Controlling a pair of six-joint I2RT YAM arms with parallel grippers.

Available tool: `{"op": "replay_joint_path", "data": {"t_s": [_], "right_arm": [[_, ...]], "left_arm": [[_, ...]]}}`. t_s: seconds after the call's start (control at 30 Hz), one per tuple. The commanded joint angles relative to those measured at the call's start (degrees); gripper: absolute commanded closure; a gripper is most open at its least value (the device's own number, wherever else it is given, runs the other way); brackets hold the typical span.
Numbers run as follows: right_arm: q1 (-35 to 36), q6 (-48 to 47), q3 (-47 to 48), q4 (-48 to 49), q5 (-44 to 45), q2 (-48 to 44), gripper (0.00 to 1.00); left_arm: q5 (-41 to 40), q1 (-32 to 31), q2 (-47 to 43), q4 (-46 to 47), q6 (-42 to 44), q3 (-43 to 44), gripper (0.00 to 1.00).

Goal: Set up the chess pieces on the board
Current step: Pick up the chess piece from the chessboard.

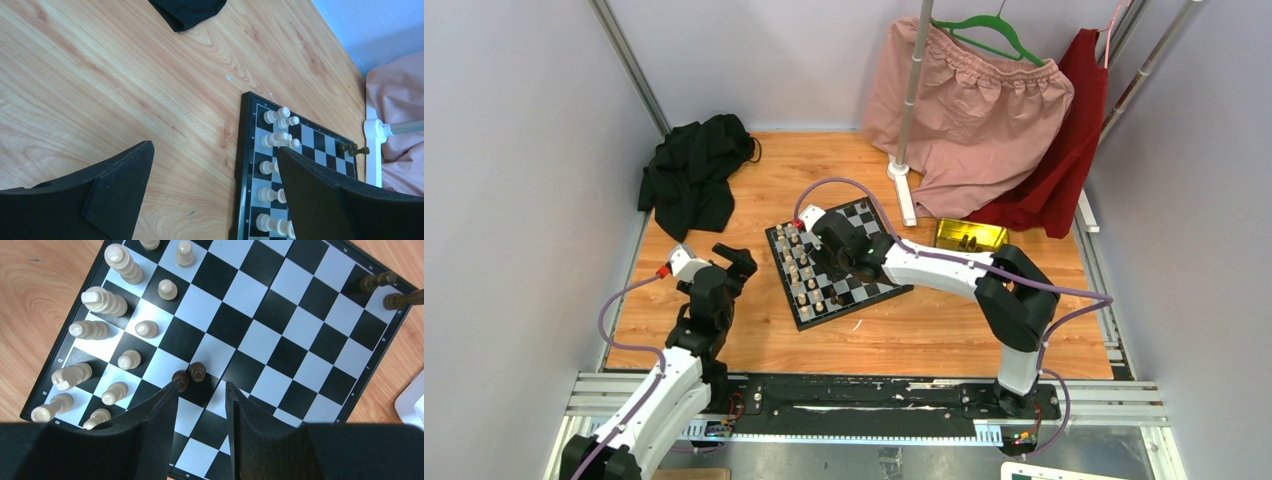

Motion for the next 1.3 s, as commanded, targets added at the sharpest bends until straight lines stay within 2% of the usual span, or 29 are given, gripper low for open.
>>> {"op": "replay_joint_path", "data": {"t_s": [0.0, 1.27], "right_arm": [[1.2, 2.5, -0.9, -1.8, 2.0, -0.9, 0.56], [3.6, 7.0, -0.9, -1.9, 2.1, 3.5, 0.64]], "left_arm": [[-0.4, 0.2, -1.1, -1.1, 0.7, -1.0, 0.0], [-0.7, 0.2, -2.9, -1.0, 1.3, -2.3, 0.0]]}}
